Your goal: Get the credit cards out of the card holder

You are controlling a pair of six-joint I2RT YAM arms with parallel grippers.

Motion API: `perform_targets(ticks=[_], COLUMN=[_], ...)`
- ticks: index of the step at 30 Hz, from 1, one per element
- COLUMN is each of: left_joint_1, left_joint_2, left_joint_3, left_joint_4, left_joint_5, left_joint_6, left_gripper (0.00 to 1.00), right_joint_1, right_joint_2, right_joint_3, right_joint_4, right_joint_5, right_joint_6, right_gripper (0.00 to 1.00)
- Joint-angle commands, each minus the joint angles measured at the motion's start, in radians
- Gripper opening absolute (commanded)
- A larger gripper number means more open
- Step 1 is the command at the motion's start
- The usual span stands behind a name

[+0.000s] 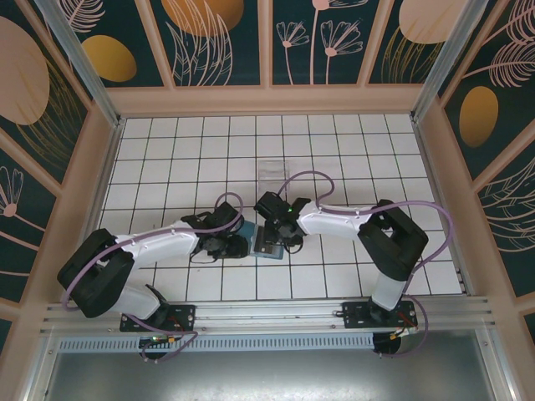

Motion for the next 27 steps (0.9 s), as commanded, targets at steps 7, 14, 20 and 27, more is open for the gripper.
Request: perform_targets(ticks=[7, 14, 20, 27], left_joint_1=[0.015, 0.03, 0.039, 0.071], left_joint_2=[-0.014, -0.057, -0.053, -0.014], left_joint_3=[0.131, 0.263, 0.267, 0.102], left_joint_4=[-0.13, -0.131, 0.003, 0.216], left_joint_5=[-0.103, -0.068, 0.107, 0.226], left_joint_6=[0.018, 0.031, -0.008, -0.13], left_gripper=[0.48, 0.44, 0.32, 0.22], right_joint_1=[-0.007, -0.007, -0.009, -0.012], right_joint_2=[0.021, 0.013, 0.011, 0.008], right_joint_3=[-0.039, -0.036, -0.038, -0.047], right_joint_4=[0.021, 0.02, 0.022, 0.03], right_joint_5=[0.042, 0.043, 0.048, 0.043], right_joint_6=[0.004, -0.004, 0.002, 0.022], right_gripper=[0.33, 0.33, 0.32, 0.32])
